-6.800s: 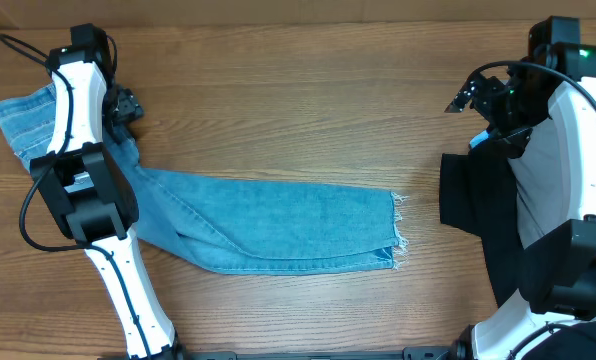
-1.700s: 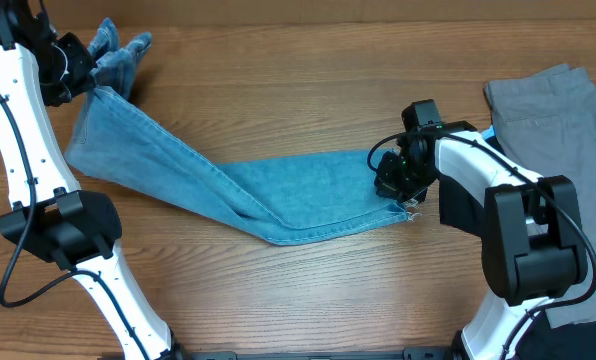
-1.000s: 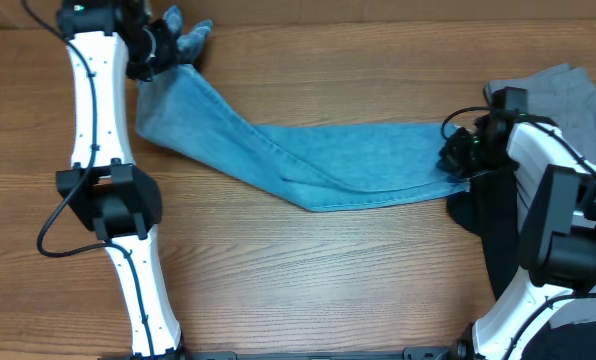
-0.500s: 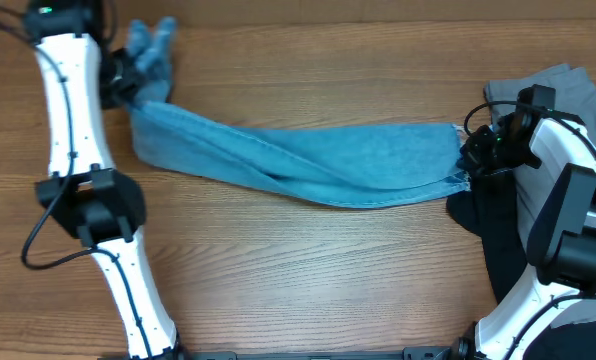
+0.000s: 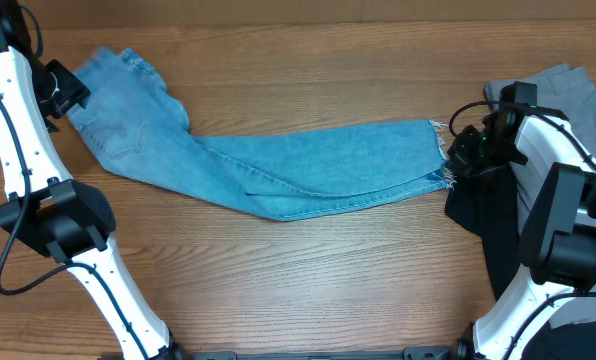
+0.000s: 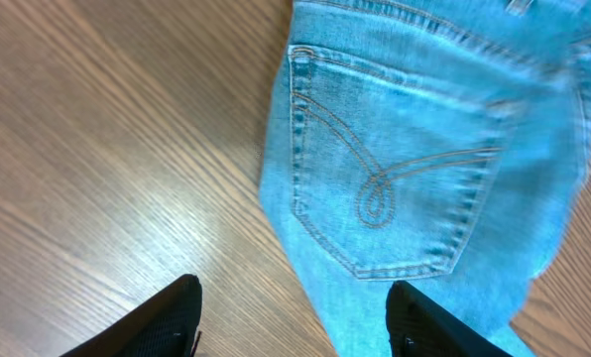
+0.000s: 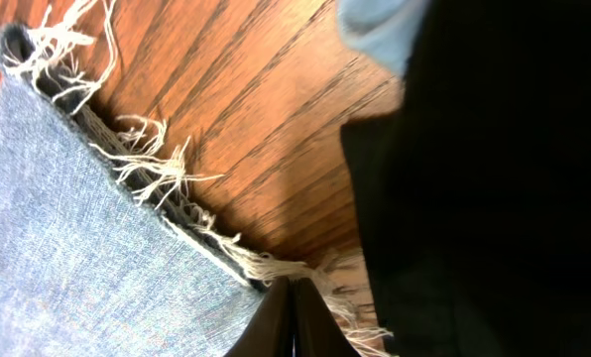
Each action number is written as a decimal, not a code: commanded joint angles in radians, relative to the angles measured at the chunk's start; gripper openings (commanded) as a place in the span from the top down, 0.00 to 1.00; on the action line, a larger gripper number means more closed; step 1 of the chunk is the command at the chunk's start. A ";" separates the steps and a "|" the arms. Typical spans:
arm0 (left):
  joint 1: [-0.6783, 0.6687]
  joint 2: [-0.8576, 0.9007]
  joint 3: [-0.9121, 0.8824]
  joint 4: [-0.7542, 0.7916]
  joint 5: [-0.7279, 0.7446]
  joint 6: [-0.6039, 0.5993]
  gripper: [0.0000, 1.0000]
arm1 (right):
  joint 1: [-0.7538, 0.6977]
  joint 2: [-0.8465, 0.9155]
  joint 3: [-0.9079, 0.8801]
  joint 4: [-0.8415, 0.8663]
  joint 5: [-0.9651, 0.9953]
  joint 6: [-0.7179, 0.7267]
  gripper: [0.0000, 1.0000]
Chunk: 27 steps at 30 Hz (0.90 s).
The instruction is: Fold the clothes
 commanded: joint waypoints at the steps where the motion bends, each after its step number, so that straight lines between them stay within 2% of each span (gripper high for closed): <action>1: -0.014 -0.053 0.025 0.017 0.087 0.077 0.37 | 0.022 0.020 0.023 0.000 0.032 -0.003 0.96; 3: -0.030 -0.063 0.025 0.048 0.188 0.154 0.35 | 0.031 0.022 0.023 0.004 0.034 0.000 0.96; 4: -0.045 -0.064 0.025 0.066 0.231 0.179 0.28 | 0.036 0.022 0.023 0.008 0.034 0.005 0.96; 5: -0.060 -0.064 0.025 0.080 0.251 0.184 0.13 | 0.040 0.022 0.023 0.011 0.034 0.013 0.96; 6: -0.079 -0.063 0.025 0.092 0.249 0.183 0.04 | 0.046 0.022 0.023 0.014 0.034 0.023 0.96; 7: -0.102 -0.060 0.023 0.106 0.232 0.183 0.00 | 0.051 0.022 0.023 0.017 0.034 0.024 0.96; 11: -0.208 -0.034 0.014 0.159 0.086 0.156 0.00 | 0.076 0.022 0.023 0.018 0.035 0.026 0.96; 14: -0.314 0.032 0.011 0.201 -0.134 0.137 0.00 | 0.100 0.022 0.023 0.010 0.035 0.022 0.96; 17: -0.363 0.100 0.011 0.219 -0.253 0.083 0.00 | 0.114 0.022 0.023 -0.003 0.035 0.023 0.96; 27: -0.340 0.298 0.011 0.229 -0.428 0.021 0.00 | 0.117 0.022 0.023 -0.038 0.036 0.018 0.96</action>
